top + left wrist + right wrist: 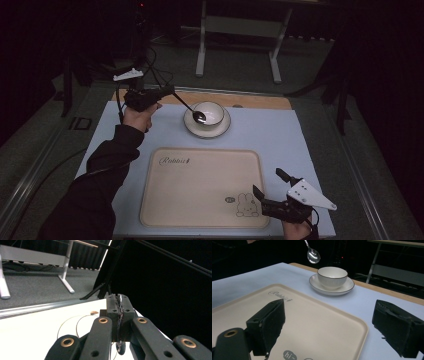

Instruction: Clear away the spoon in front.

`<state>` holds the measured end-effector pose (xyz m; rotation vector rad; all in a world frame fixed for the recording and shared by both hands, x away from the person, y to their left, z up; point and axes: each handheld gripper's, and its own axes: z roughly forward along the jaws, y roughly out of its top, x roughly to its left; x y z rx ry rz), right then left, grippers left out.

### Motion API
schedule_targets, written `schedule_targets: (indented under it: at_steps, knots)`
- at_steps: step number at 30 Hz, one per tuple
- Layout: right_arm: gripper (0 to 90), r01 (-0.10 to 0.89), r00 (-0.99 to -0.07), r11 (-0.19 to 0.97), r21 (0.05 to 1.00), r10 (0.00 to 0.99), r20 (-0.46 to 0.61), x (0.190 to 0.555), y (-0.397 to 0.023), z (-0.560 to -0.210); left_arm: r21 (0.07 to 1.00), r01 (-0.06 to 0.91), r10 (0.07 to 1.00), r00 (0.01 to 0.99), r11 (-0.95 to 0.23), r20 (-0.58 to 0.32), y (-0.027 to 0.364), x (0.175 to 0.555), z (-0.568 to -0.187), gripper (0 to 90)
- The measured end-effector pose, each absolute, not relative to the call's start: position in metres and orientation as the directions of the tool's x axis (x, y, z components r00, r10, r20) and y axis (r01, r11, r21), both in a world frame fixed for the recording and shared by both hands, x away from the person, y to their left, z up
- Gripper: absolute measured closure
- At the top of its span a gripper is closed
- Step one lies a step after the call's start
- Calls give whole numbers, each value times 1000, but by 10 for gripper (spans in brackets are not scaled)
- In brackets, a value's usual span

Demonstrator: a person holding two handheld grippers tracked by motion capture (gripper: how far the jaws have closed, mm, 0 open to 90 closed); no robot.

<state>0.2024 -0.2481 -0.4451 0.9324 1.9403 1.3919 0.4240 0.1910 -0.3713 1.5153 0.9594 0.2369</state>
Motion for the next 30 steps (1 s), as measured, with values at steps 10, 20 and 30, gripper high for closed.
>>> schedule_targets:
  at_steps: [10, 20, 30]
  knots:
    - [113, 210, -595, 218, 953, 802, -53, 202, -249, -445, 899, 435, 631, 684, 50, -366, 204, 405, -359, 900]
    - [113, 199, -590, 218, 955, 805, -60, 201, -249, -445, 899, 436, 602, 726, -28, -333, 220, 384, -352, 900]
    - [113, 203, -593, 219, 954, 803, -58, 201, -248, -445, 896, 430, 552, 776, -108, -306, 233, 366, -352, 900]
